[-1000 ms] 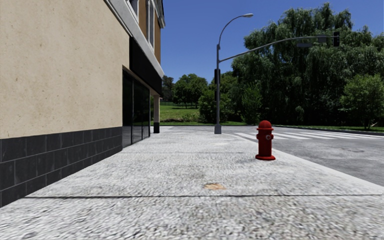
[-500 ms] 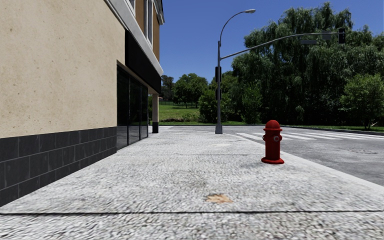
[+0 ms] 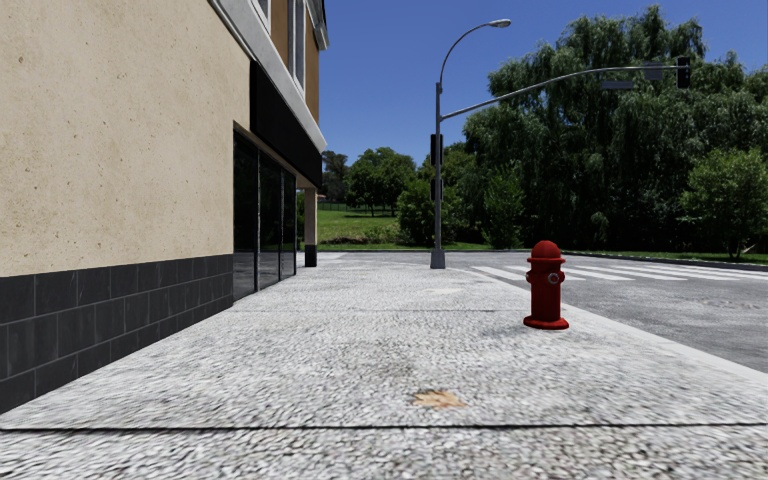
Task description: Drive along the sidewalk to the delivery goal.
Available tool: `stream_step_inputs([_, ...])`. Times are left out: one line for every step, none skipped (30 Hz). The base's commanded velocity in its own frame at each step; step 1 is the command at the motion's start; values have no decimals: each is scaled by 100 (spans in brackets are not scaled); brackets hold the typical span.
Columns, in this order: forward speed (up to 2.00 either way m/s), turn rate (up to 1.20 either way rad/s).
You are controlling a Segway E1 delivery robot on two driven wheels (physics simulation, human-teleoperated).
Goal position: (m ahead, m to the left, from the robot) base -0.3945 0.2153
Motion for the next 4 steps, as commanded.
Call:
stream_step_inputs([0, 0])
stream_step_inputs([0, 0])
stream_step_inputs([0, 0])
stream_step_inputs([0, 0])
